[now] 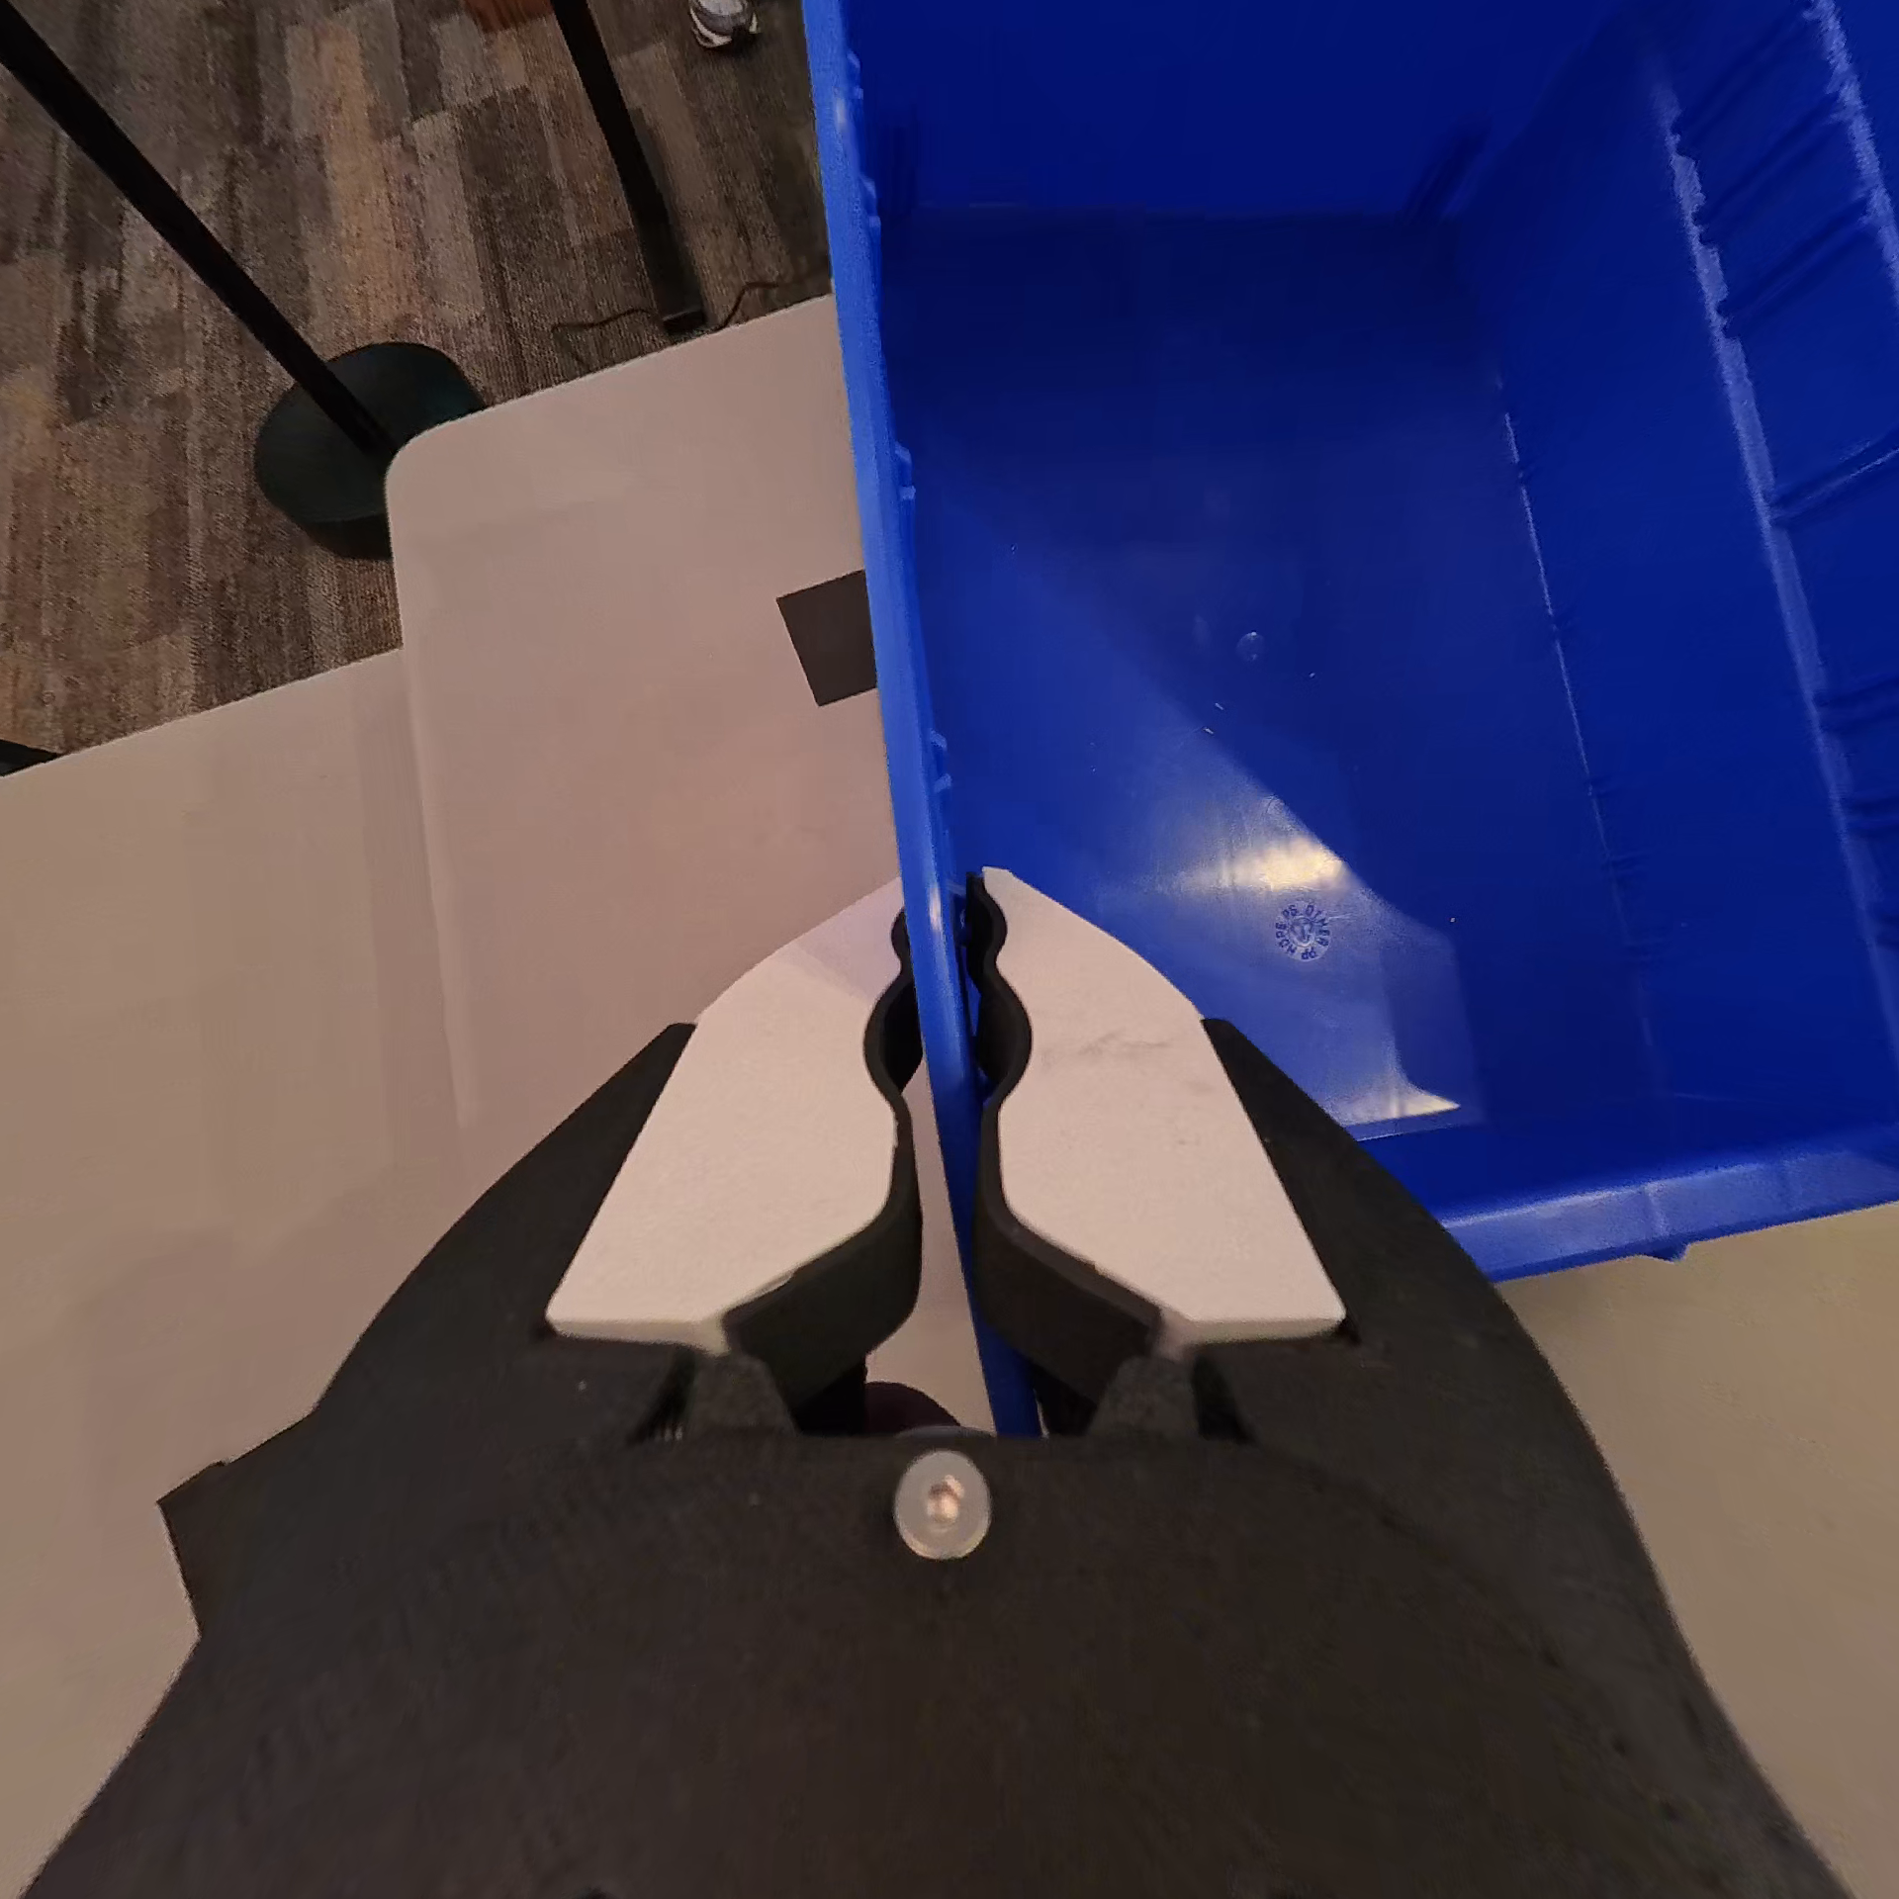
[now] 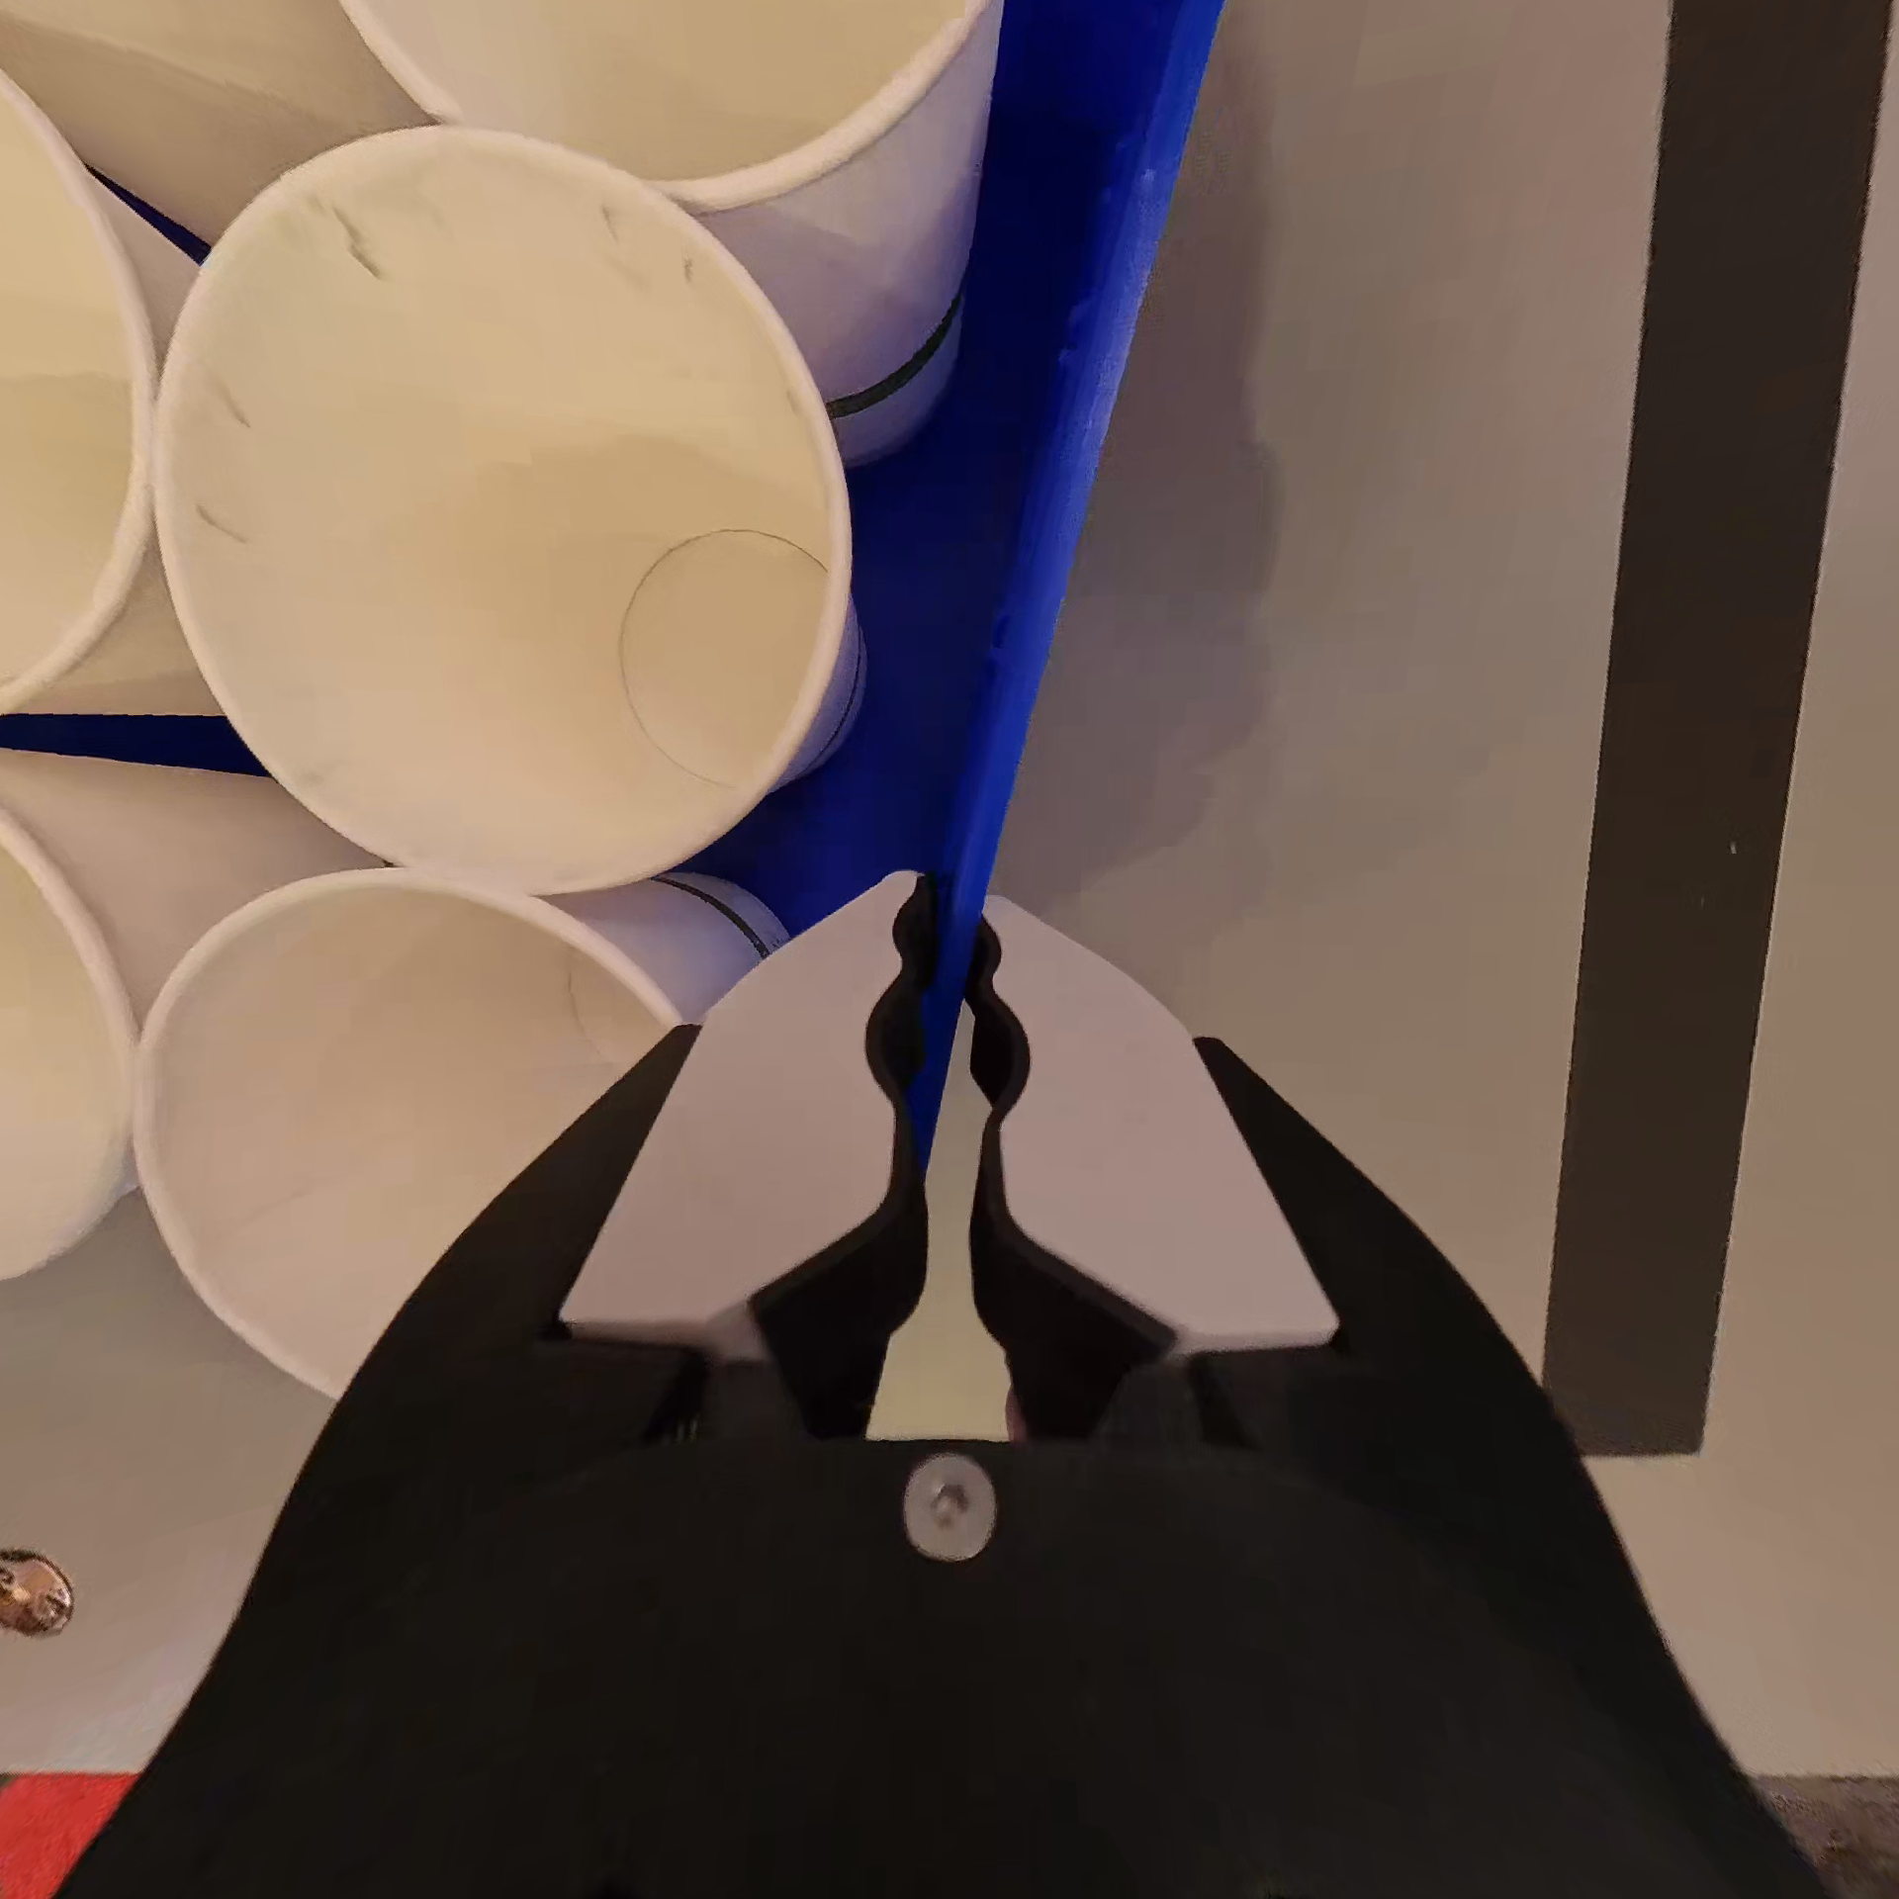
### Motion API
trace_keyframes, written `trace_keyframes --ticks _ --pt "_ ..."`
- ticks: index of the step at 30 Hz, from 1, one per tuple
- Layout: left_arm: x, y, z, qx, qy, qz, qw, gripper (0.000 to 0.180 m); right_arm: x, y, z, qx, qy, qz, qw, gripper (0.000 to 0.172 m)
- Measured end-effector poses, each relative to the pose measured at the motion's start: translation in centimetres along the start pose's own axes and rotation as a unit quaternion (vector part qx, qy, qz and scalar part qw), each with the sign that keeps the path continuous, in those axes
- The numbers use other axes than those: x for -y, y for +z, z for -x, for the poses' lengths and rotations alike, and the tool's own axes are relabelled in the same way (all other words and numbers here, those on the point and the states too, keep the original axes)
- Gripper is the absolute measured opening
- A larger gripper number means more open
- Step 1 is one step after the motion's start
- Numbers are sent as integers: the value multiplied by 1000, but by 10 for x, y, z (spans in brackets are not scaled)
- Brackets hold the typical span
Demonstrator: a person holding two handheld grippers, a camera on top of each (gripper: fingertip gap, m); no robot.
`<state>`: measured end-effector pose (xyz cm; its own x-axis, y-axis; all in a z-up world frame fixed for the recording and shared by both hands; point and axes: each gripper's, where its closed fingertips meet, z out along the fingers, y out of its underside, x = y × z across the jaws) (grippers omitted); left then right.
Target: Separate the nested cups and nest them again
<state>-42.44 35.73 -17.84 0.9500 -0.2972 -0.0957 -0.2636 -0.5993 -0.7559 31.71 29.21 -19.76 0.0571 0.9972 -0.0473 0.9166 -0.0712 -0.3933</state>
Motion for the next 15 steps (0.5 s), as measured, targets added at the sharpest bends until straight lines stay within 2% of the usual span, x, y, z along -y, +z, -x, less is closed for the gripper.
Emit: trace_keyframes --ticks 9,15 --pt "3 -1 4 6 -9 -12 1000 5 30 14 13 25 -68 15 997 5" --pt "1 2 4 7 -9 -7 1000 5 30 14 25 33 -83 20 996 5"
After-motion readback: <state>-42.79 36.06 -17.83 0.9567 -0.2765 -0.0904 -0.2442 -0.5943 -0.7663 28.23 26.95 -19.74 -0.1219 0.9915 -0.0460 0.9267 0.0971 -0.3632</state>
